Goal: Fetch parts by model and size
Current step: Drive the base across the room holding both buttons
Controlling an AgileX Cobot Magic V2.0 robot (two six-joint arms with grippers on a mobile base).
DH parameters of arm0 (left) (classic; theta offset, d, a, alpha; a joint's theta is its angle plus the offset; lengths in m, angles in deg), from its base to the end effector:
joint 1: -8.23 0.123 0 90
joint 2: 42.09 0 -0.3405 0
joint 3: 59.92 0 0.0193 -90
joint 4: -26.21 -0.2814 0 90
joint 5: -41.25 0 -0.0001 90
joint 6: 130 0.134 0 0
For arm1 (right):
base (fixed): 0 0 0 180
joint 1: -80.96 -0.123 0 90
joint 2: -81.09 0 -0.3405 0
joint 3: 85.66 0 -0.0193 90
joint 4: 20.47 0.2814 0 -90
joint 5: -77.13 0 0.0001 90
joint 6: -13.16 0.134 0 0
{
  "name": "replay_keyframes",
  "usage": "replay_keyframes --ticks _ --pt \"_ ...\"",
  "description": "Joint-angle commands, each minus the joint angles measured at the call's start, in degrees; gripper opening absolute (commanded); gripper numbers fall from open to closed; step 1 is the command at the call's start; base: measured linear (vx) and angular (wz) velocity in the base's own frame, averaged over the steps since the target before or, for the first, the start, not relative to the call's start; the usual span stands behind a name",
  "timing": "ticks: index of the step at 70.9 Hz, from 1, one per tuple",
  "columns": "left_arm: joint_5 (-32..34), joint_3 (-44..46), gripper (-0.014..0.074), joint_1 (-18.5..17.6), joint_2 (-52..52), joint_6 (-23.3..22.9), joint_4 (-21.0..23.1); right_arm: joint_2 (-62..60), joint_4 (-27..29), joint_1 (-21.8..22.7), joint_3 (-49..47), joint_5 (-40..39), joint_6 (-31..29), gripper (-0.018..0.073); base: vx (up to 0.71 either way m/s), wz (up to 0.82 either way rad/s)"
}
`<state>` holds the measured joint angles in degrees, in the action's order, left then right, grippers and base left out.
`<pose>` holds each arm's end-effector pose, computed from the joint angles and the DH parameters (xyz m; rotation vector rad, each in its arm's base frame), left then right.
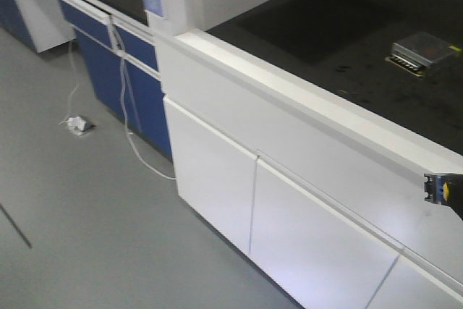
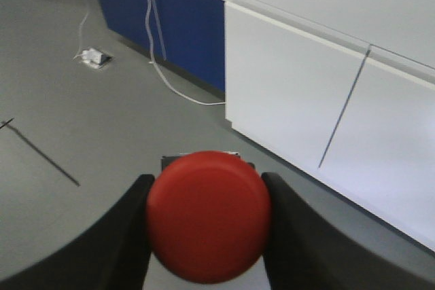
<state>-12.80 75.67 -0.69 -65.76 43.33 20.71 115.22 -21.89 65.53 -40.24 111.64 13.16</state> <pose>0.0562 0.0017 0.3118 0.0560 2.1271 -0.0447 0.1101 0.0284 0.3294 -0.2788 1.9739 0.1466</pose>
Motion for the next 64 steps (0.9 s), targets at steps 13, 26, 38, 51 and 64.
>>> replay_keyframes --ticks 13,26,38,51,64 --pt "3.9 1.5 -0.0006 -0.1 -0.7 0.0 -0.1 0.2 -0.4 0.2 -1.7 -4.5 -0.5 -0.0008 -0.05 0.86" --pt "3.7 1.5 -0.0006 -0.1 -0.7 0.0 -0.1 0.2 -0.4 0.2 -1.7 -4.5 -0.5 -0.0008 0.01 1.03" --pt "3.6 1.5 -0.0006 -0.1 -0.6 0.0 0.0 0.2 -0.4 0.2 -1.7 -4.5 -0.5 -0.0008 0.05 0.85" --pt "3.6 1.5 -0.0006 -0.1 -0.6 0.0 0.0 0.2 -0.4 0.2 -1.7 -4.5 -0.5 -0.0008 0.11 0.52" --pt "3.7 1.5 -0.0006 -0.1 -0.6 0.0 0.0 0.2 -0.4 0.2 -1.7 -4.5 -0.5 -0.0008 0.15 0.30"
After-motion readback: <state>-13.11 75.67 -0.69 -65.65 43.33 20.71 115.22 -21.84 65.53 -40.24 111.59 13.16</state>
